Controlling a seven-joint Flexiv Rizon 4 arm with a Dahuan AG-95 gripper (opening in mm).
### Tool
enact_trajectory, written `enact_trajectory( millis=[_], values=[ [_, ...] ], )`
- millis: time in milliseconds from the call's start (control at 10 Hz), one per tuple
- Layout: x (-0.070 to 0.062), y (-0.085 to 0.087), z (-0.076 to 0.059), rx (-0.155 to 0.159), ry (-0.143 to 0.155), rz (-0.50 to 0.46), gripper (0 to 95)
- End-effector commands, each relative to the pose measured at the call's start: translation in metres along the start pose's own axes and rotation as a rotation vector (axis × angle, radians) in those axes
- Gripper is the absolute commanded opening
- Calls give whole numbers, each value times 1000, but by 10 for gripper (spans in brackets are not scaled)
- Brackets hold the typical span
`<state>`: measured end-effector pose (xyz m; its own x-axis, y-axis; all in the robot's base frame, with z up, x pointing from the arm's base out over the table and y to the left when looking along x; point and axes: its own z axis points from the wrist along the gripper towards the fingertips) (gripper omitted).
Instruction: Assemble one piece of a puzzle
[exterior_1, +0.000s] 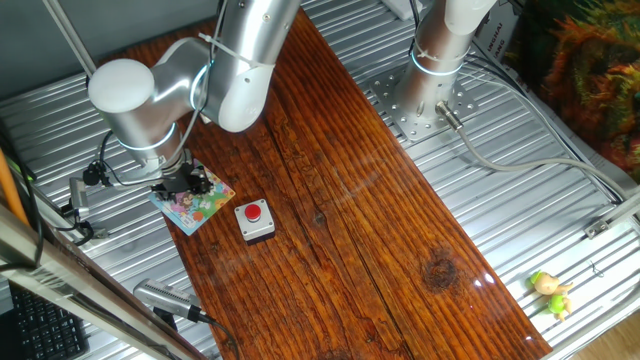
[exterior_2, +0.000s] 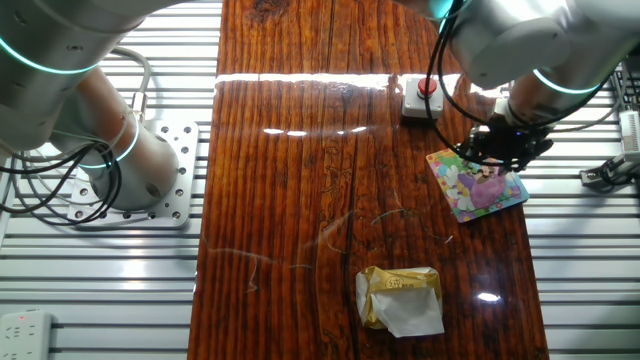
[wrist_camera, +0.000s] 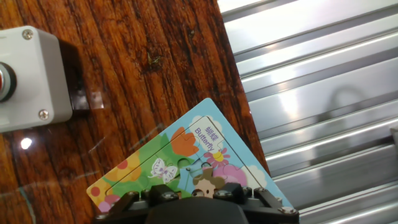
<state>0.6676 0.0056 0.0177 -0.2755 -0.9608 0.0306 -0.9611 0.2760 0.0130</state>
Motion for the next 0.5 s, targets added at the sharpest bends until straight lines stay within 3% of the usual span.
enact_trajectory(
  millis=[100,500],
  values=[
    [0,0,0,2,2,5,570],
    [0,0,0,0,-1,17,570]
  ],
)
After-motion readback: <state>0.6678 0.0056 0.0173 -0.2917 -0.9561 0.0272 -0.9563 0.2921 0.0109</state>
